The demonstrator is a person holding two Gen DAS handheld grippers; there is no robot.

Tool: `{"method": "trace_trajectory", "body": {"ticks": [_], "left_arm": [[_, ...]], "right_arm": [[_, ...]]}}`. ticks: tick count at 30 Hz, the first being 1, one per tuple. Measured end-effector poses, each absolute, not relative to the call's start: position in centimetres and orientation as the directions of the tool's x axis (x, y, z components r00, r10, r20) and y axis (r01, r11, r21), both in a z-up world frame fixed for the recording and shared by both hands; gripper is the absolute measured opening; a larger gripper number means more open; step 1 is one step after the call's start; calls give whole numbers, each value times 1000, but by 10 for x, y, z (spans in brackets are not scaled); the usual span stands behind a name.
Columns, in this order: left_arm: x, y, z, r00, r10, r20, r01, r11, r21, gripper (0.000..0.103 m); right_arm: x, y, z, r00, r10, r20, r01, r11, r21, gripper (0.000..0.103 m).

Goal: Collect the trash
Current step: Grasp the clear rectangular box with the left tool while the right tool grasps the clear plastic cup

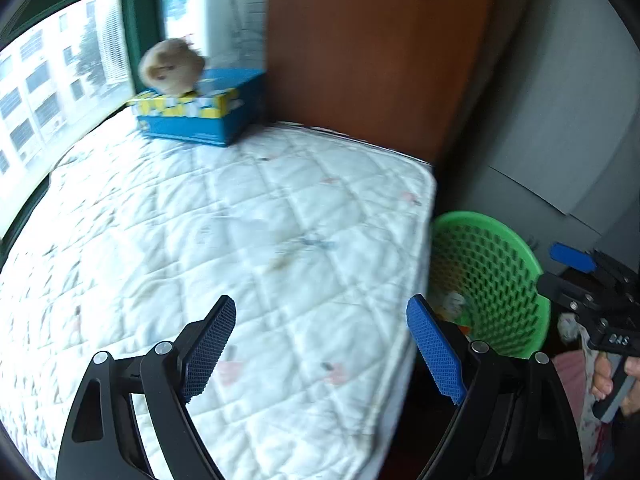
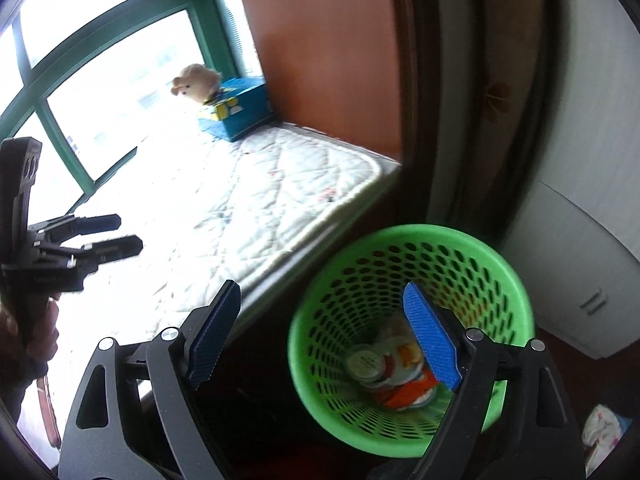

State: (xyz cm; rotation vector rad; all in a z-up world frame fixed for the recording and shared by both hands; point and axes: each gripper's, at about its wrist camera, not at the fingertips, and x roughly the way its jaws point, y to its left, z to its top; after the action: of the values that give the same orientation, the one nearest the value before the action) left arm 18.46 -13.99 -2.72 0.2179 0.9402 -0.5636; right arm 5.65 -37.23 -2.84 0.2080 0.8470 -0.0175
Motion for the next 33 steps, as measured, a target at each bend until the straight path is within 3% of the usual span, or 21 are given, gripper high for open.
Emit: {"method": "trace_trajectory", "body": {"ticks": [14,33], "left_arm": [[293,-21,-38,494,-131,-859,139,988,-71,87],[376,14,-94,343,-103,-934,-134,978,-158,91]], "right_arm": [[102,-314,-36,635,143,-759,-6,984,181,83],[161,-281,-51,585,210,-783,-88,977,195,84]]}}
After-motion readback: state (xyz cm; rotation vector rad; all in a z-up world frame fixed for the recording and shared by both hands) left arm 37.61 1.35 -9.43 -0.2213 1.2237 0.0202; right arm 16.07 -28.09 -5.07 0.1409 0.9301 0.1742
